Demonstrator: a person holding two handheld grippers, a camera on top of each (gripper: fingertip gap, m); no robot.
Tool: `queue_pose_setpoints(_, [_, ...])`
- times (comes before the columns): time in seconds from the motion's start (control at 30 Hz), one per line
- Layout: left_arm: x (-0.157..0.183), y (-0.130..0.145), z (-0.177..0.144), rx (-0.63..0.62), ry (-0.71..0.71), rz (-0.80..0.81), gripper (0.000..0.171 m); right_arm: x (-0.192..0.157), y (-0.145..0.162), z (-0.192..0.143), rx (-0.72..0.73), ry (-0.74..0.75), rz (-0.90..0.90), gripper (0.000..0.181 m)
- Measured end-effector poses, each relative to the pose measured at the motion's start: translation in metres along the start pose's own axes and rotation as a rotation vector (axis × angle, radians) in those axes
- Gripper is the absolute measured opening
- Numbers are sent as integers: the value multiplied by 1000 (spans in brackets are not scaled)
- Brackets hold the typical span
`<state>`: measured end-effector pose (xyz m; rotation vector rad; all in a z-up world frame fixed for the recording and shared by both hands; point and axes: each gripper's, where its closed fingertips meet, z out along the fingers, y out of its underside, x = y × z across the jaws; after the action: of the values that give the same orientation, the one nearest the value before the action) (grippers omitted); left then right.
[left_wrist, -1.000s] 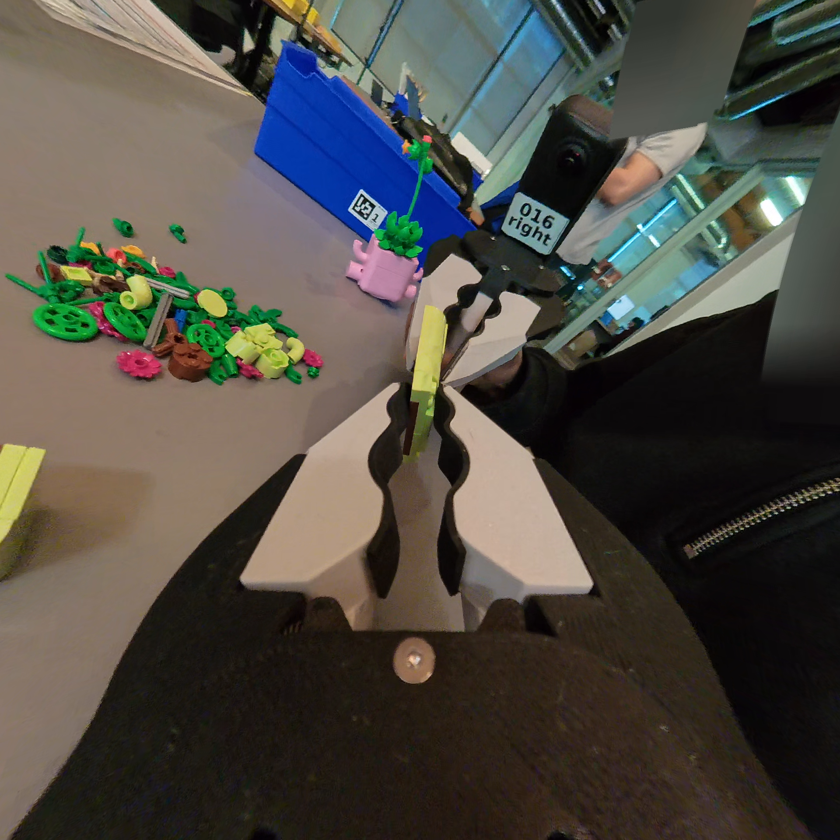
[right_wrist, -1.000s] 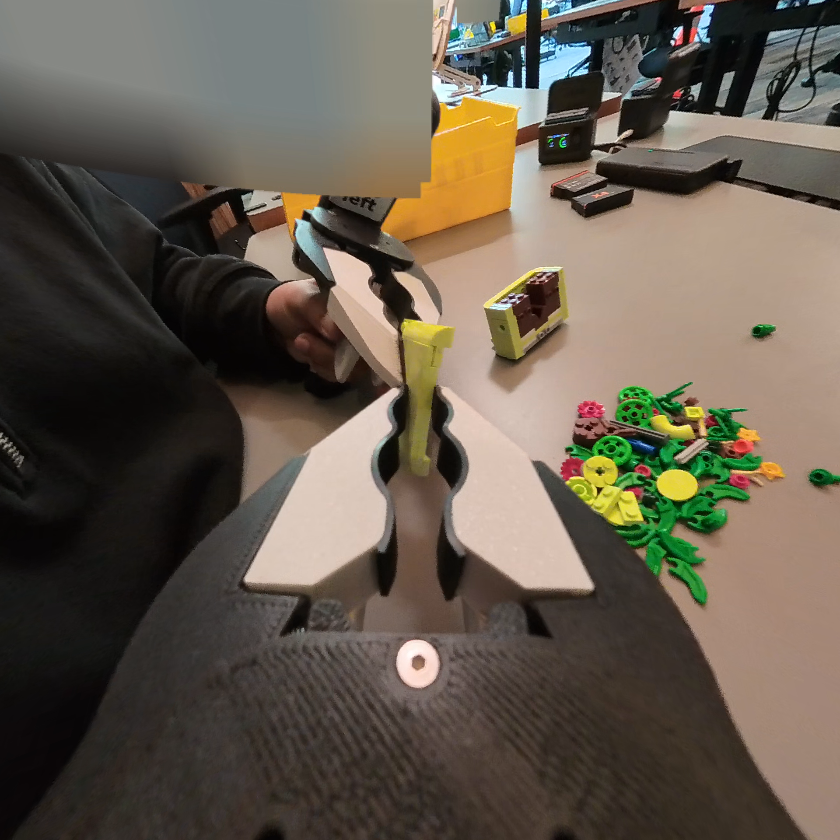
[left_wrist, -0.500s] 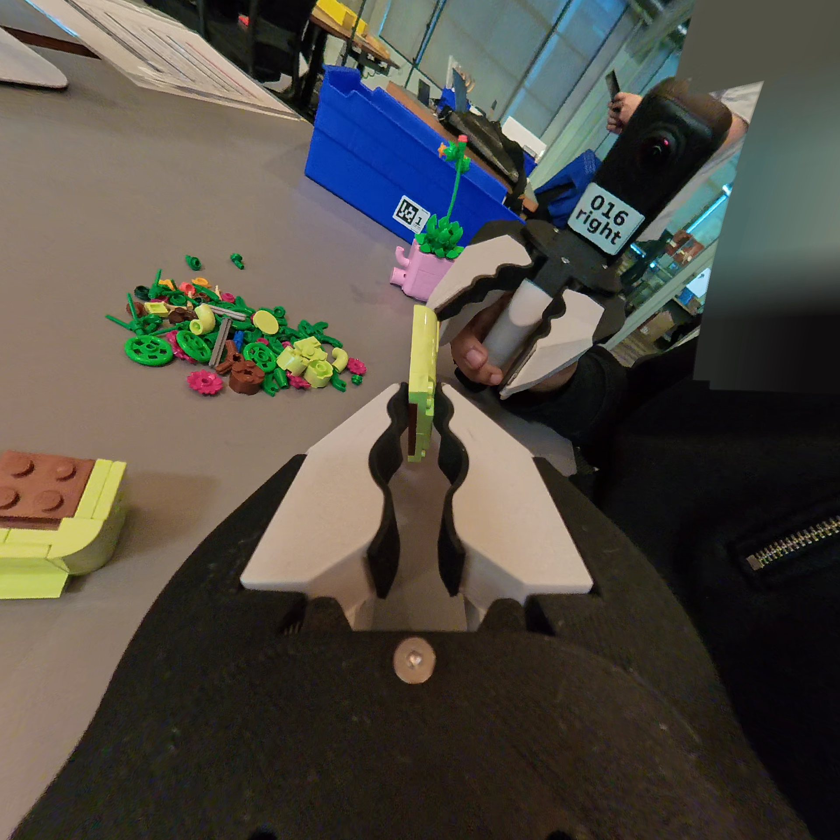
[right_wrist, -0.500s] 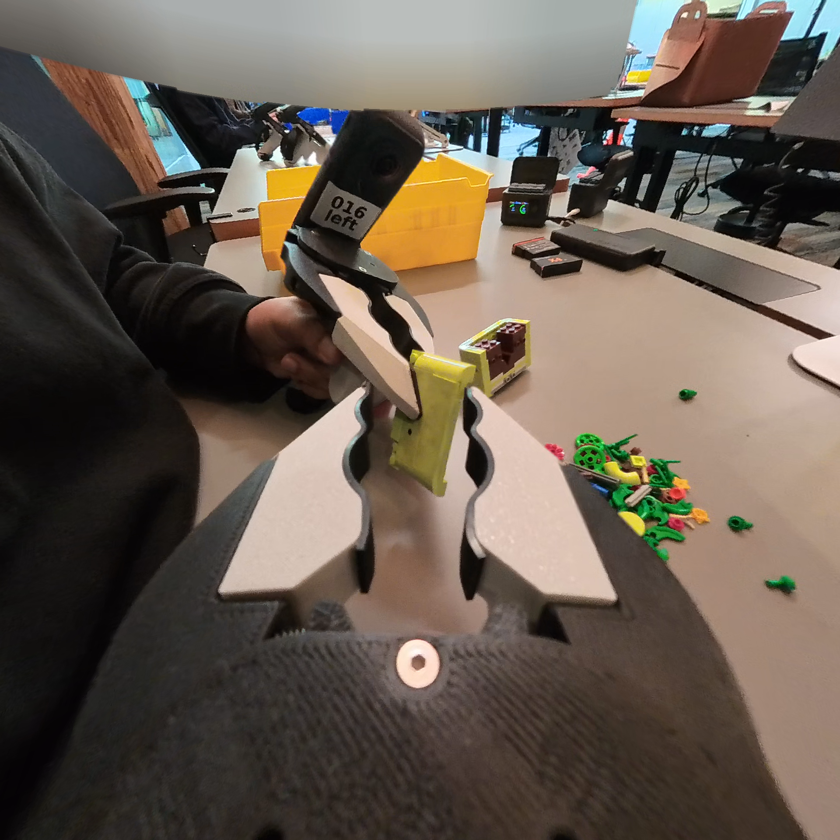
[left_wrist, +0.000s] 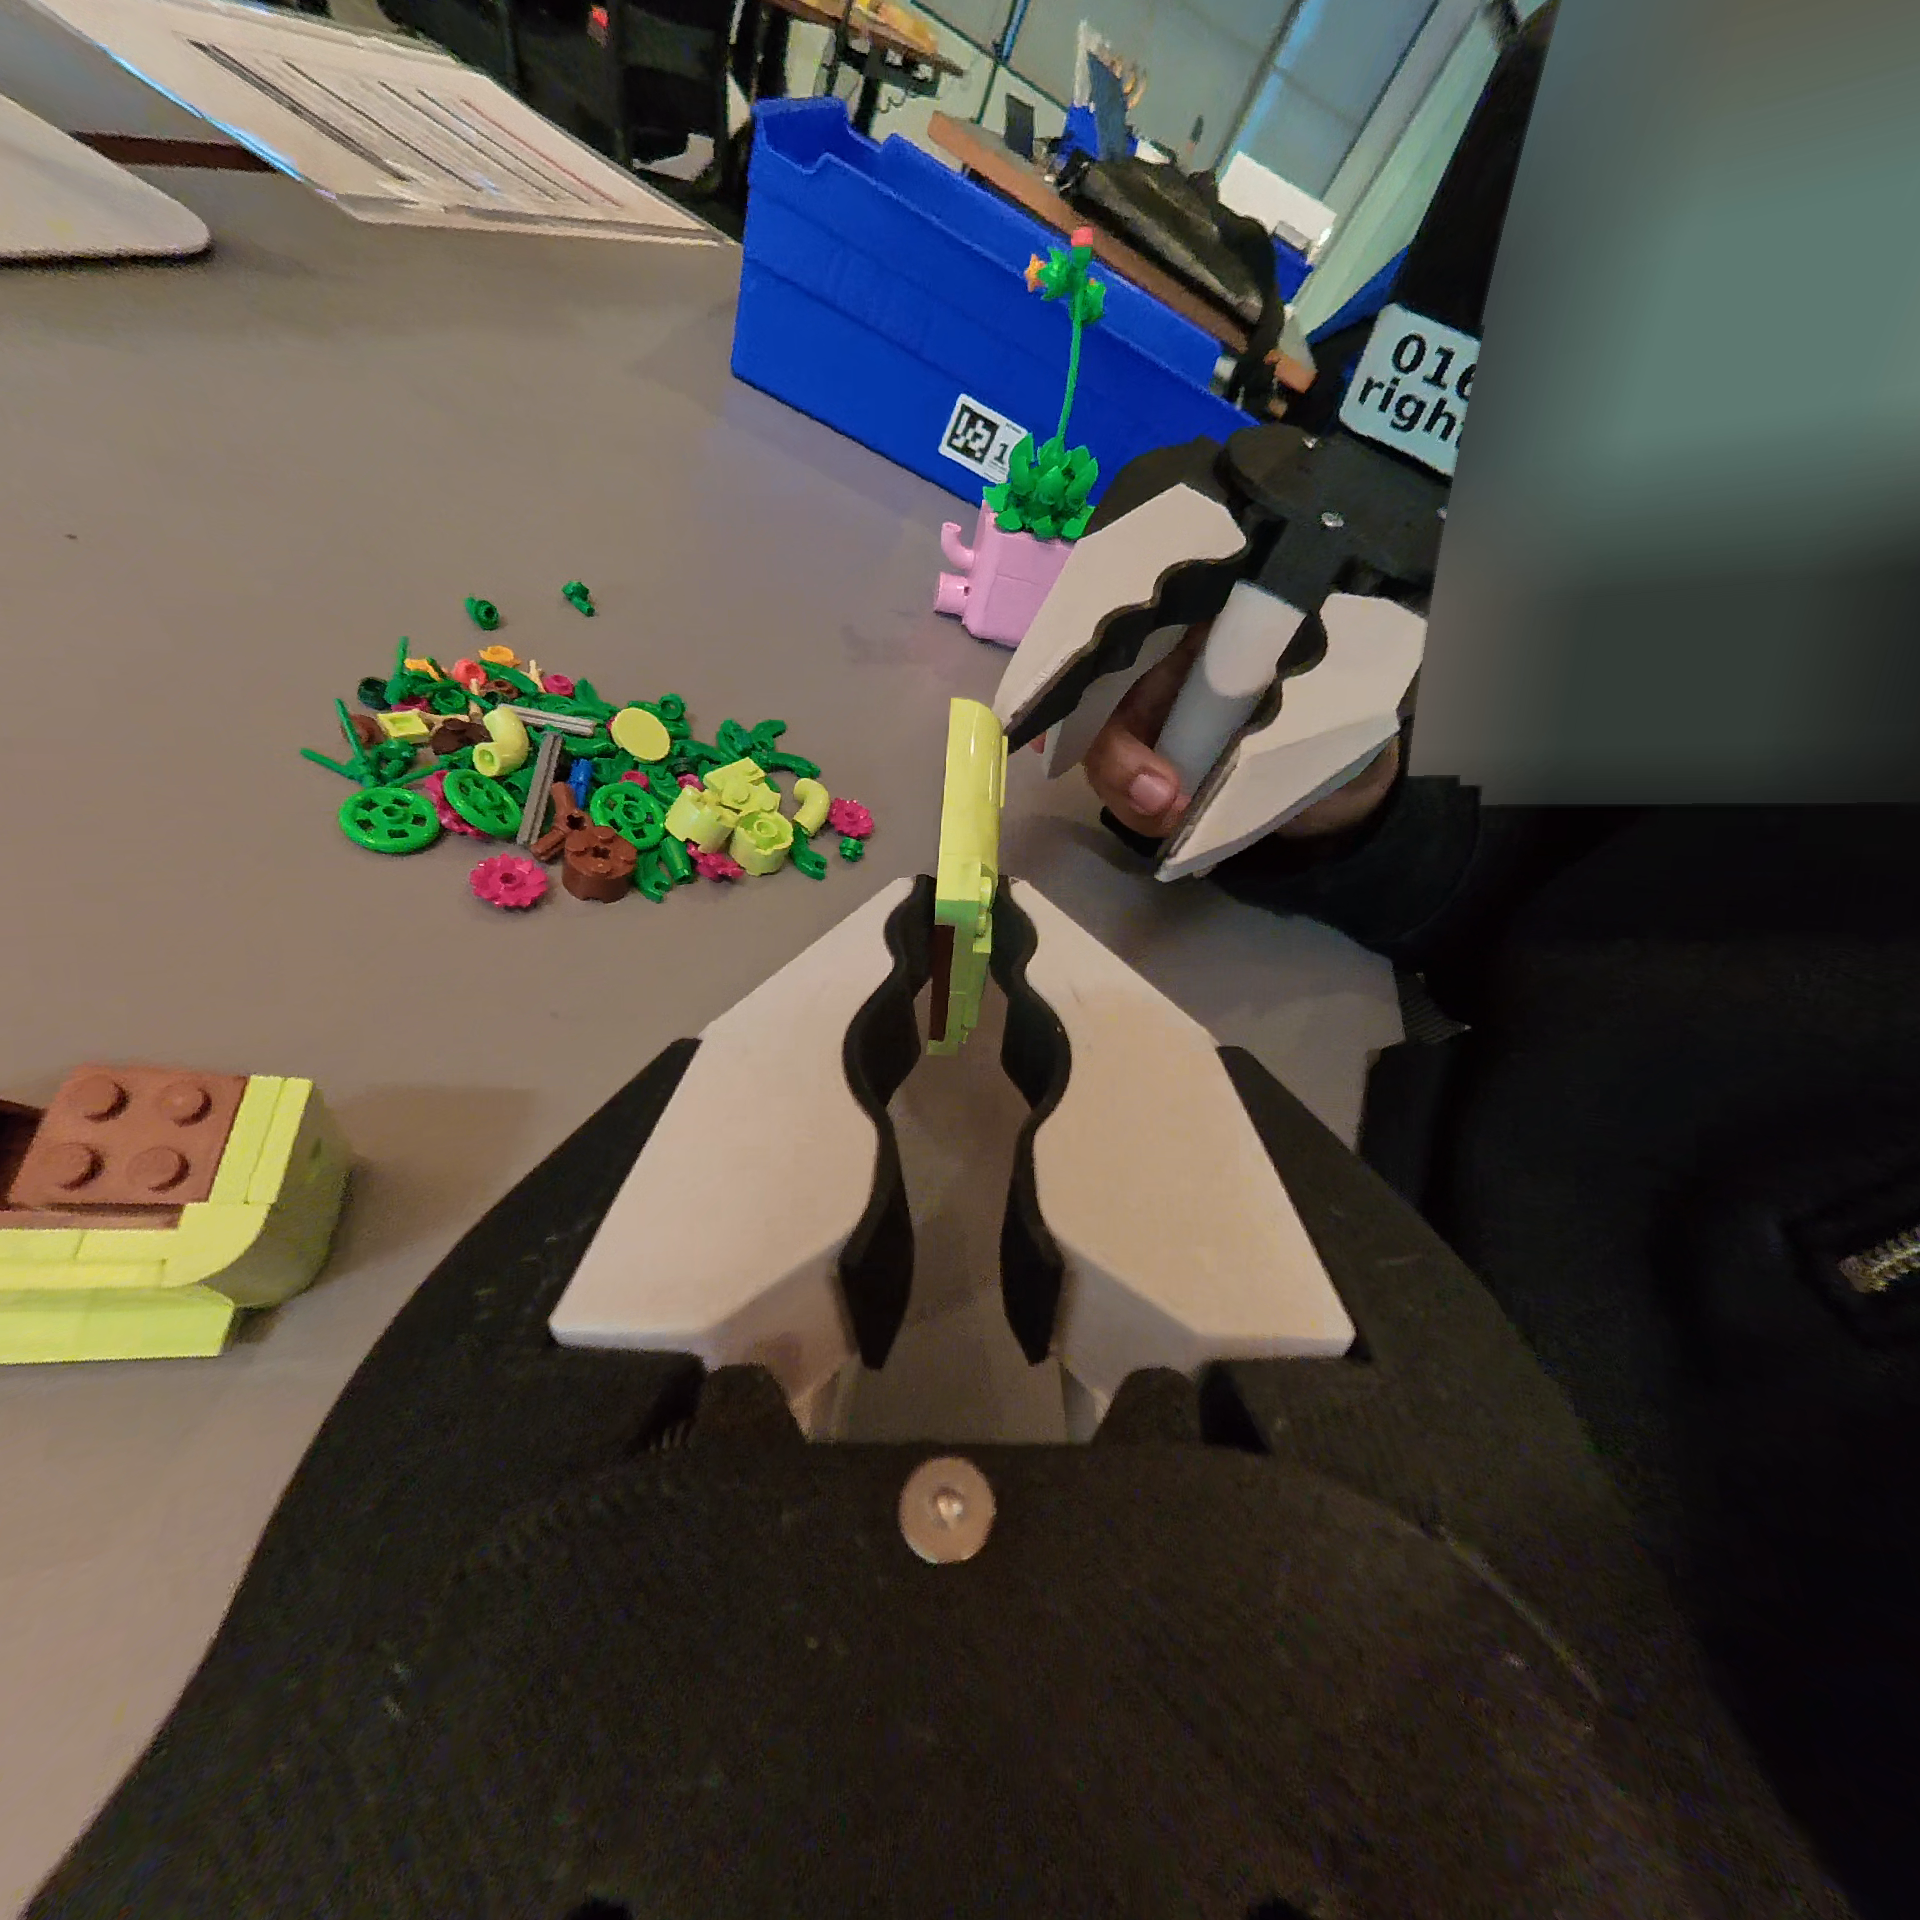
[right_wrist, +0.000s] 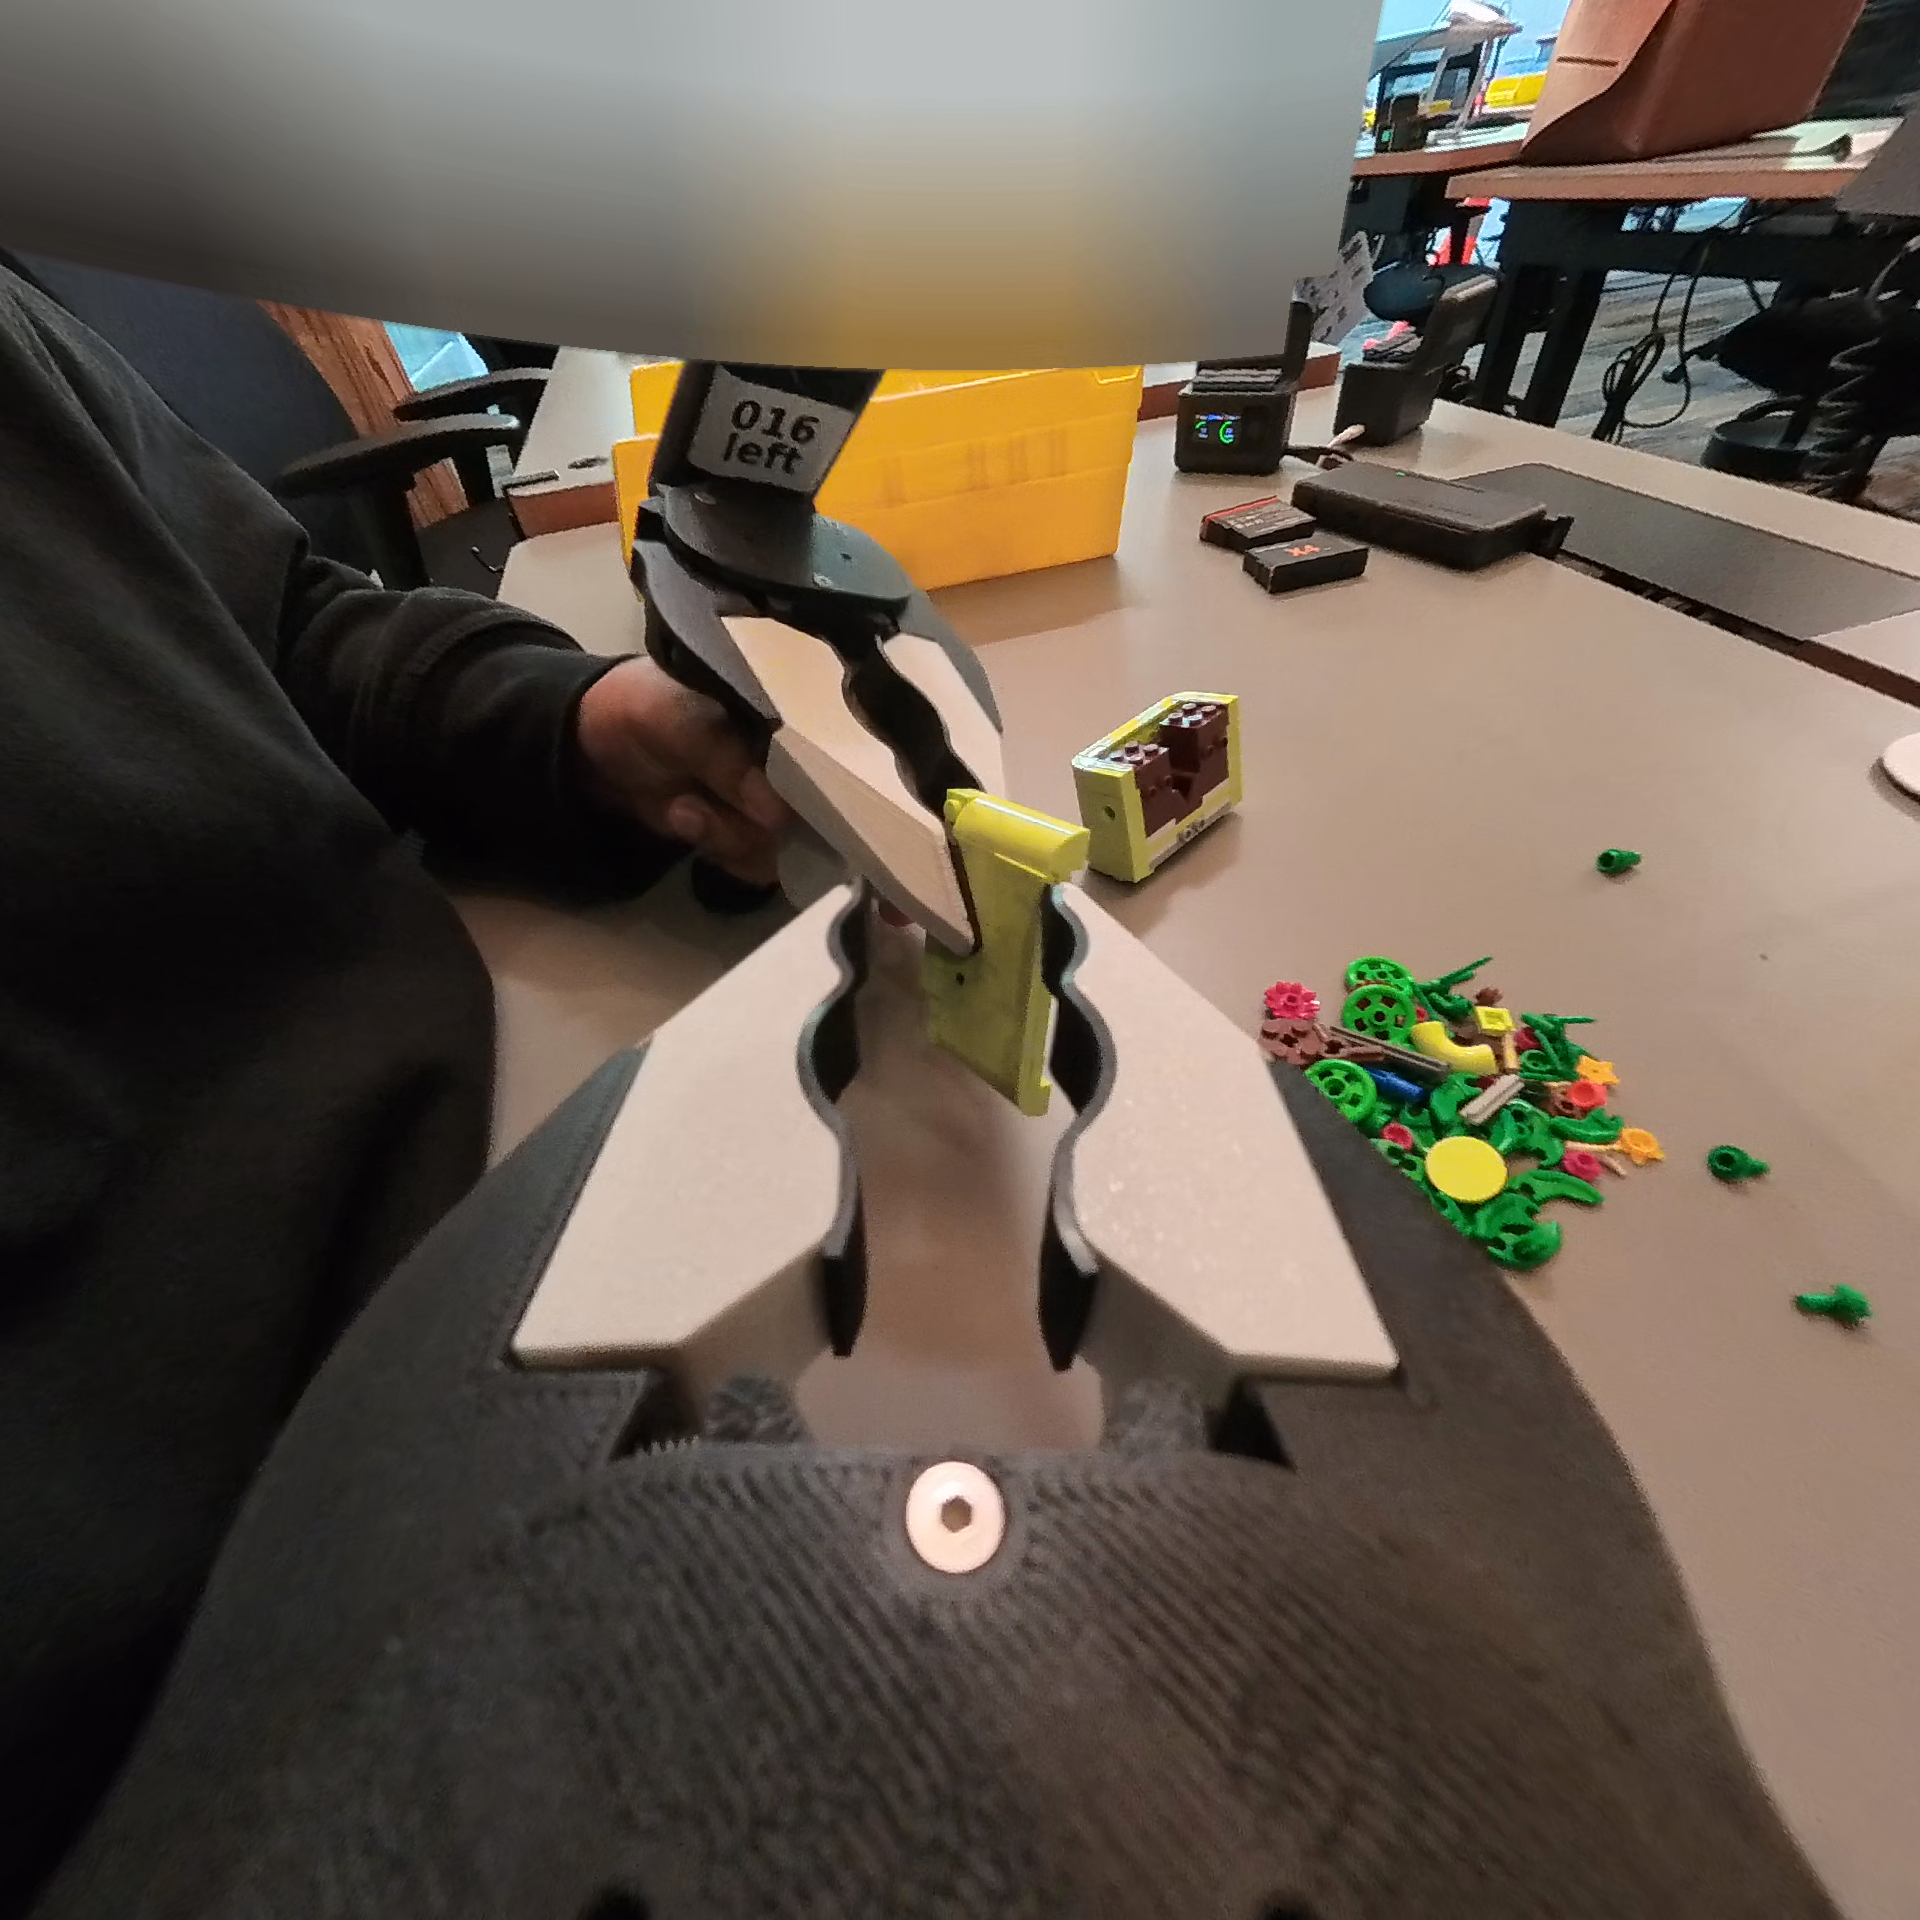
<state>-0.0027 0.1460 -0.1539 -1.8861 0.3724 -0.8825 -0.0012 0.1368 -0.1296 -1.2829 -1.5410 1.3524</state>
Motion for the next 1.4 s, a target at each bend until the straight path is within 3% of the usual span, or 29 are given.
queue_pose_setpoints(0.13, [2, 0, -2, -9, -13, 73, 5, -2, -1, -1, 6, -22, -7, 28])
queue_pose_setpoints(0.27, [14, -3, -7, 17, 81, 129, 6, -11, -12, -8, 77, -126, 45, 14])
queue_pose_setpoints(0.5, [16, -13, -16, 95, 130, 136, 6, 5, -18, -16, 135, -36, 7, 30])
queue_pose_setpoints(0.8, [18, -20, -19, 143, 156, 138, 6, 2, -21, -17, 150, -27, 9, 28])
queue_pose_setpoints(1.1, [19, -15, -13, 99, 116, 192, 6, 1, -18, -14, 127, -5, -51, 30])
queue_pose_setpoints(1.4, [19, -5, -5, 21, 72, 234, 6, -1, -14, -10, 129, -91, 85, 30])
